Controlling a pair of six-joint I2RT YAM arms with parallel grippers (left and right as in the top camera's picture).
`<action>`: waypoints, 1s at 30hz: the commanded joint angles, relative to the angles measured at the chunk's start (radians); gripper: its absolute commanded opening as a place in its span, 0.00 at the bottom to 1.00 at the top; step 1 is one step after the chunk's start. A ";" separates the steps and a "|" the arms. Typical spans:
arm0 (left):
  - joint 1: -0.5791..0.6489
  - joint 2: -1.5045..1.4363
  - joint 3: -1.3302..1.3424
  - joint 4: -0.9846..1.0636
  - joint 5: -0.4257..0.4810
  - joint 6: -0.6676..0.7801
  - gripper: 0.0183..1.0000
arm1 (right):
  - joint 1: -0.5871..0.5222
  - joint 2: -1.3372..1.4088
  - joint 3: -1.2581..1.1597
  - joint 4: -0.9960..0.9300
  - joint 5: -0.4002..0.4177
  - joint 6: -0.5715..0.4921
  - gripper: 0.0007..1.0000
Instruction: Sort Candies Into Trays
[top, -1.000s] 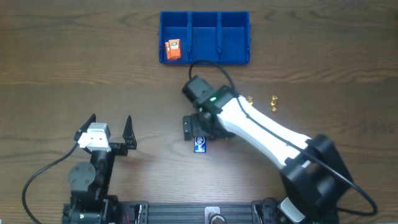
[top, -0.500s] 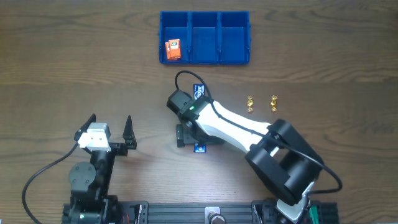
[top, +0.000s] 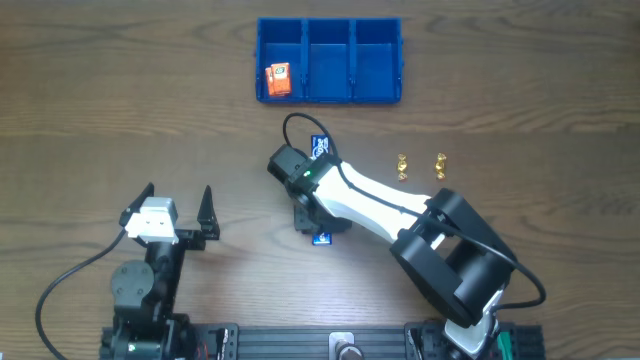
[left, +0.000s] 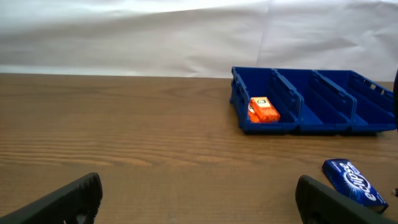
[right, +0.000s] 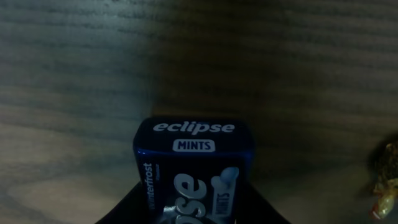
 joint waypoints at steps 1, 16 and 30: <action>0.007 -0.004 -0.015 -0.040 0.017 0.014 1.00 | 0.001 0.009 0.013 0.007 0.019 0.009 0.18; 0.007 -0.004 -0.015 -0.040 0.017 0.014 1.00 | -0.108 -0.148 0.531 -0.247 0.347 -0.120 0.12; 0.007 -0.004 -0.015 -0.040 0.017 0.015 1.00 | -0.311 0.196 0.934 -0.012 0.387 -0.375 0.11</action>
